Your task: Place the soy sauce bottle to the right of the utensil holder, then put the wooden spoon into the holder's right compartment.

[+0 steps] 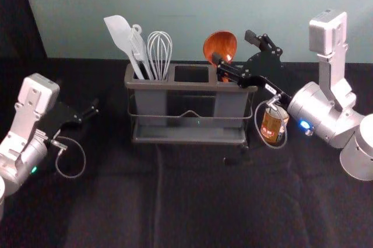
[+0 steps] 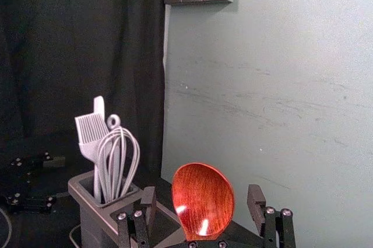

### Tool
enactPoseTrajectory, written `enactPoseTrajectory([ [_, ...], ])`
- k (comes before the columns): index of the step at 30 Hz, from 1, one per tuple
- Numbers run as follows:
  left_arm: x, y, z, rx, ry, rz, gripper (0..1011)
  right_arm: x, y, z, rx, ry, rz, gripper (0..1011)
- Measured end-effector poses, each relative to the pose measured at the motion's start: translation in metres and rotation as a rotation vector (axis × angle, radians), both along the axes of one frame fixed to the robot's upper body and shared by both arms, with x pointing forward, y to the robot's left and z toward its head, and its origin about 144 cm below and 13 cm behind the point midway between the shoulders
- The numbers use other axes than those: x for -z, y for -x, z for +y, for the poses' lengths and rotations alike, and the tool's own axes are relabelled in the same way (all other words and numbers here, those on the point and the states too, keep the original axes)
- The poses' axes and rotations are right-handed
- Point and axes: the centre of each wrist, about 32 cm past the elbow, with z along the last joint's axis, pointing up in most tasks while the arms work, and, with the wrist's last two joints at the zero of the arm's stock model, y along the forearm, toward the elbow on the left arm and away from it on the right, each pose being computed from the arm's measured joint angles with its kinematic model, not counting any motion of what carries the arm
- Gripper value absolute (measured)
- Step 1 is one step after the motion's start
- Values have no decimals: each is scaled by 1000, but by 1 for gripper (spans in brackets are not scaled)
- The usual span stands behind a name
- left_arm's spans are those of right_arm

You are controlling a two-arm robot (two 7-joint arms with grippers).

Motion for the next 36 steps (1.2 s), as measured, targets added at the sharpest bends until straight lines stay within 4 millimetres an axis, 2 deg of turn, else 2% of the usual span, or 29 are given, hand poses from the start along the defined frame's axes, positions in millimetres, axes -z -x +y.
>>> enactPoseTrajectory([
  [11,0,0,0,0,0,0,1005,-17,21,-1,41,-12,-75,1003],
  [18,0,0,0,0,0,0,1005,-25,44,-4,112,-26,-146,1002],
  [29,0,0,0,0,0,0,1005,-21,82,-14,240,-47,-232,1002],
  [30,0,0,0,0,0,0,1005,-19,91,-16,267,-54,-248,1003],
  [36,0,0,0,0,0,0,1005,-10,110,-24,337,-76,-264,1002],
])
